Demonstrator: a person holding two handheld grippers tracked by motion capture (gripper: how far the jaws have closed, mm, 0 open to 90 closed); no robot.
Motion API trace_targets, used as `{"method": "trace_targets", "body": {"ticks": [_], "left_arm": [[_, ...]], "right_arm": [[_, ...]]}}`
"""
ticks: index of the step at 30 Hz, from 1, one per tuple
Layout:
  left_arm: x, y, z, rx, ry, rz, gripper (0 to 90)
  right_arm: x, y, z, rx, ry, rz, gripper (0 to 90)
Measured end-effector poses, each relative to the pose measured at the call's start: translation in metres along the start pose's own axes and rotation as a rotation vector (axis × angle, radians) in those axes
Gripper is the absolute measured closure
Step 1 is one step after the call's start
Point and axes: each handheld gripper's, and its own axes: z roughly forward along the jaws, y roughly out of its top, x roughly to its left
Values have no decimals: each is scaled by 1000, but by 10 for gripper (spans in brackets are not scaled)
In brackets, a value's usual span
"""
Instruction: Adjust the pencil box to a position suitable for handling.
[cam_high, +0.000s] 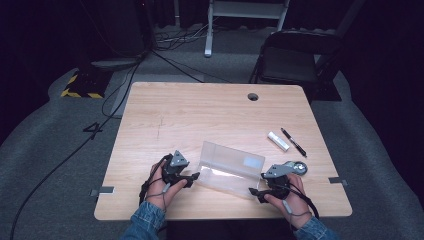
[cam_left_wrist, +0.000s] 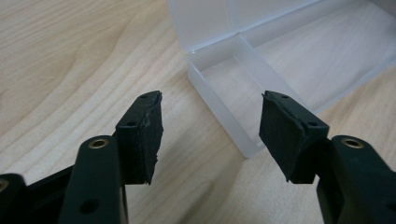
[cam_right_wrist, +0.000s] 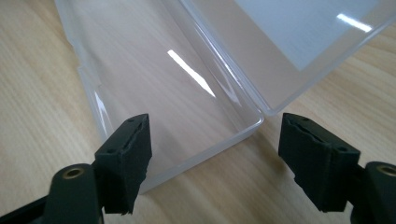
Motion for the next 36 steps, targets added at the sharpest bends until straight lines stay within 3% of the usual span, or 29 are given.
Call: {"method": "trace_targets", "body": {"ticks": [7,11,15,20,23,28,36], "left_arm": [[-13,0,2,21,-44,34,403],[-21,-2,2,28,-75,34,401],[-25,-3,1,33,-75,45,400],[-26,-2,-1,30,-67,51,369],[-25,-2,-6,1,-33,44,330],[-22,-1,-16,-48,-13,38,317],[-16,-5,-23,-45,52,34,306]], "right_arm": [[-2,-13,-13,24,26,-11,255],[-4,-18,-17,26,27,-11,253],[-5,-20,-19,27,29,-17,253],[-5,-20,-21,16,29,-26,255],[-5,-18,-23,1,24,-31,260],[-6,-15,-26,-22,16,-27,266],[-11,-12,-37,-73,-4,-18,289]]}}
